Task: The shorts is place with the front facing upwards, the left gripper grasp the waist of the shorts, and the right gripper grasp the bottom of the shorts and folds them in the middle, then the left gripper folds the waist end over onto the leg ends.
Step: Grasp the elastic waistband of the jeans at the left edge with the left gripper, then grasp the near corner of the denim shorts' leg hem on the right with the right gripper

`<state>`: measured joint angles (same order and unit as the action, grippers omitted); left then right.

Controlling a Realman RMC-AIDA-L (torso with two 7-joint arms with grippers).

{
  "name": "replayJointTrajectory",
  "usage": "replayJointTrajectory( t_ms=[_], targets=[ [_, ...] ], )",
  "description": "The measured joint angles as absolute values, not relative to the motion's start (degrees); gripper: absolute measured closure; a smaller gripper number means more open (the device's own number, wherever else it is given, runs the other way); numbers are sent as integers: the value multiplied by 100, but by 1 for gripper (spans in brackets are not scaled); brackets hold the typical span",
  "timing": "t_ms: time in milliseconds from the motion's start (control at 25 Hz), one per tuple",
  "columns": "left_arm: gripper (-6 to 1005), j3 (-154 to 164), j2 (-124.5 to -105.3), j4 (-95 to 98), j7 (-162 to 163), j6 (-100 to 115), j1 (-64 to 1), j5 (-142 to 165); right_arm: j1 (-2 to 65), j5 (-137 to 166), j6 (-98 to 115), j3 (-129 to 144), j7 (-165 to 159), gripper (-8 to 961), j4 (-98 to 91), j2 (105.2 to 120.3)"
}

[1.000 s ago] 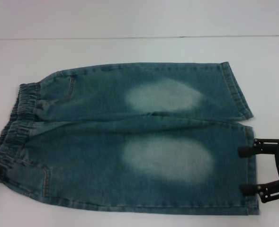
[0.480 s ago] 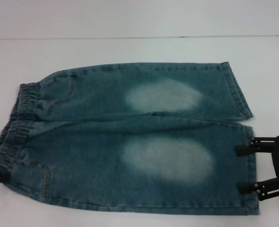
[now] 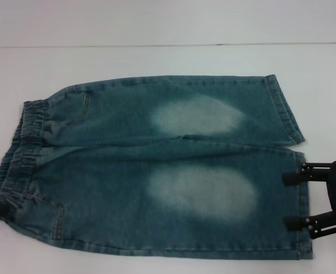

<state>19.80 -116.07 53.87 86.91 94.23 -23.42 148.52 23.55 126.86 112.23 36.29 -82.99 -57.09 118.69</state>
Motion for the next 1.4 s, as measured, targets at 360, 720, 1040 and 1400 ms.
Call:
replayJointTrajectory(
  t_ms=[360,720,1040,1400],
  targets=[
    [779,2018,-11596,5433,8819,9389,-2418,14982,2356,12701,11223,3564,-8395,9,-5721,11849],
    [953,2208,-11653,5458,8823,9200,-2477,14987,2326,12932,11272,3542,-9692,9,-6246,11826],
    [952,2269,-11696,5439,8800,9038,-2504,14988,2717,14459,11363,3793,-11152,9,-6570,11752],
    [951,2277,-11699,5429,8784,8971,-2555,14987,3054,15335,11372,4346,-11816,9,-6505,11770]
  ],
)
